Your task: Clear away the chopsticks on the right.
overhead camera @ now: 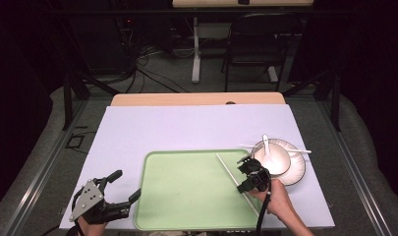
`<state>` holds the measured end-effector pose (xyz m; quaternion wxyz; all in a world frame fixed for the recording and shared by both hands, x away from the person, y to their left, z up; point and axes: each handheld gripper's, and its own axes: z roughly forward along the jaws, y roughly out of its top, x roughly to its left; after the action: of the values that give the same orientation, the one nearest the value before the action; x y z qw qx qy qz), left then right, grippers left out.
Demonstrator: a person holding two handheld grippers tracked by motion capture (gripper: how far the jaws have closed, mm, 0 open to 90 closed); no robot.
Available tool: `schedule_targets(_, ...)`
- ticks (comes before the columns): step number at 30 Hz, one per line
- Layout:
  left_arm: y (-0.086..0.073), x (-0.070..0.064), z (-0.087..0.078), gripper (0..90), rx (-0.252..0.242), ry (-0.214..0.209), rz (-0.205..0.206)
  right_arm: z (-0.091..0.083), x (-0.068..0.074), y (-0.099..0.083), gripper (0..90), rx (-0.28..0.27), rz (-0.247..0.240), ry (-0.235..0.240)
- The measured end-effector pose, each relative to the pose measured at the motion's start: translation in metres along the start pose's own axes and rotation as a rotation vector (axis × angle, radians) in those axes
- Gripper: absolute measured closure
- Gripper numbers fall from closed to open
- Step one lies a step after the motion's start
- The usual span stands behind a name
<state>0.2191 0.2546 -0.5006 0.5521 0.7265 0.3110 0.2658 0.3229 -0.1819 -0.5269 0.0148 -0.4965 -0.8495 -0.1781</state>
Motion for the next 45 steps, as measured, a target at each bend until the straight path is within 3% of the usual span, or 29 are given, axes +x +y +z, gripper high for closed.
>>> schedule_targets(3,0.000,0.000,0.000,15.4,-0.001,0.001,0.000,-0.001,0.000,0.002,82.7,0.037,-0.006,-0.018)
schedule_targets(6,0.000,0.000,0.000,15.4,0.001,-0.002,0.002,0.000,0.002,0.002,81.7,0.018,-0.023,-0.030)
schedule_targets(11,0.000,0.000,0.000,15.4,-0.001,-0.002,0.002,-0.002,0.005,0.002,64.9,-0.004,-0.056,-0.046)
schedule_targets(14,0.000,0.000,0.000,15.4,0.000,-0.001,0.001,-0.009,0.009,0.002,49.7,-0.029,-0.104,-0.056)
schedule_targets(16,0.000,0.000,0.000,15.4,-0.001,-0.001,0.000,-0.013,0.010,0.002,46.8,-0.009,-0.113,-0.062)
schedule_targets(17,0.000,0.000,0.000,15.4,-0.002,-0.001,0.001,-0.019,0.012,0.001,38.5,-0.032,-0.150,-0.065)
schedule_targets(20,0.000,0.000,0.000,15.4,-0.003,-0.001,0.001,-0.028,0.014,0.001,30.6,-0.069,-0.181,-0.052)
schedule_targets(25,0.000,0.000,0.000,15.4,-0.003,-0.001,-0.002,-0.043,0.014,0.001,21.6,-0.103,-0.223,-0.060)
schedule_targets(26,0.000,0.000,0.000,15.4,-0.003,-0.002,-0.002,-0.052,0.013,0.001,15.5,-0.126,-0.244,-0.071)
schedule_targets(29,0.000,0.000,0.000,15.4,-0.002,-0.001,0.000,-0.063,0.012,0.001,12.9,-0.166,-0.269,-0.074)
schedule_targets(35,0.000,0.000,0.001,15.4,0.000,0.002,0.000,-0.085,0.001,-0.001,1.1,-0.221,-0.302,-0.096)
schedule_targets(45,0.000,0.000,0.001,15.4,0.000,0.006,-0.003,-0.108,-0.031,-0.007,0.0,-0.245,-0.332,-0.149)
